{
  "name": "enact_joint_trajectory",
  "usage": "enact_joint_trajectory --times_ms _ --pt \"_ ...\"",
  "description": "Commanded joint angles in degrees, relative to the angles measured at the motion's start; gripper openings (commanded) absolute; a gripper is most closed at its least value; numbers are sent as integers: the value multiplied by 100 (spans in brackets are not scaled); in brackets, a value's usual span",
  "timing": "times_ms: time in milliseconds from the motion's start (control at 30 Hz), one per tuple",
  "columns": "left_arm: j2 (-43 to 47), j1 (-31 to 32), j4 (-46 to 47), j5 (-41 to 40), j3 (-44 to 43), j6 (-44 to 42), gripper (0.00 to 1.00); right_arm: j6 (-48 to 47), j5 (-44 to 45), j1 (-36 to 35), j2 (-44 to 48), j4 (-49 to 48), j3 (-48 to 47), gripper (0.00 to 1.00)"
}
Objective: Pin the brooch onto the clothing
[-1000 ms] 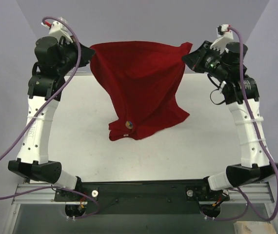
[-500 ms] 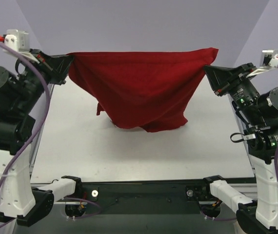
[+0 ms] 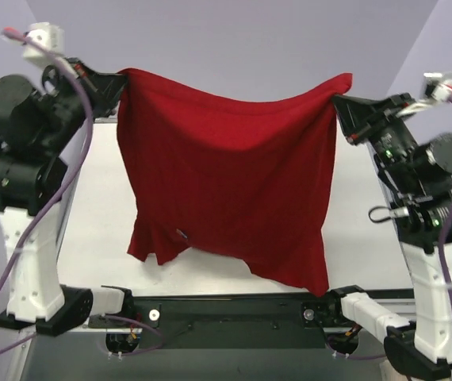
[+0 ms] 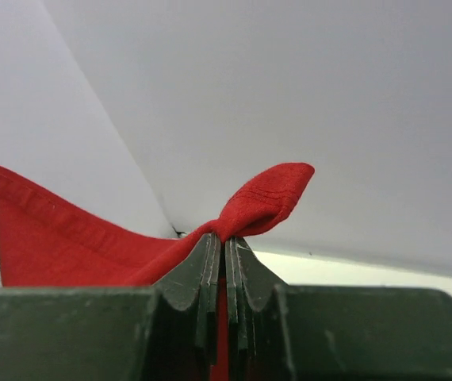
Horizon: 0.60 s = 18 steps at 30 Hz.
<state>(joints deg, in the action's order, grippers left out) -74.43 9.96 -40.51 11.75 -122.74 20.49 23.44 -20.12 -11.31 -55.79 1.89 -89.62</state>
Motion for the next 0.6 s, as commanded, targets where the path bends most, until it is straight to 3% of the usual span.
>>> enact_joint_trajectory --times_ms 0,300,567 --pt "-756 -90 -308 -269 -259 43 0 -278 429 15 -879 -391 -169 0" --pt "-1609 -152 -660 -410 -2130 -80 0 -375 808 32 -1286 -373 -1022 0" --pt "-837 -143 -212 -428 -1728 -186 0 -200 650 24 -662 -655 -804 0"
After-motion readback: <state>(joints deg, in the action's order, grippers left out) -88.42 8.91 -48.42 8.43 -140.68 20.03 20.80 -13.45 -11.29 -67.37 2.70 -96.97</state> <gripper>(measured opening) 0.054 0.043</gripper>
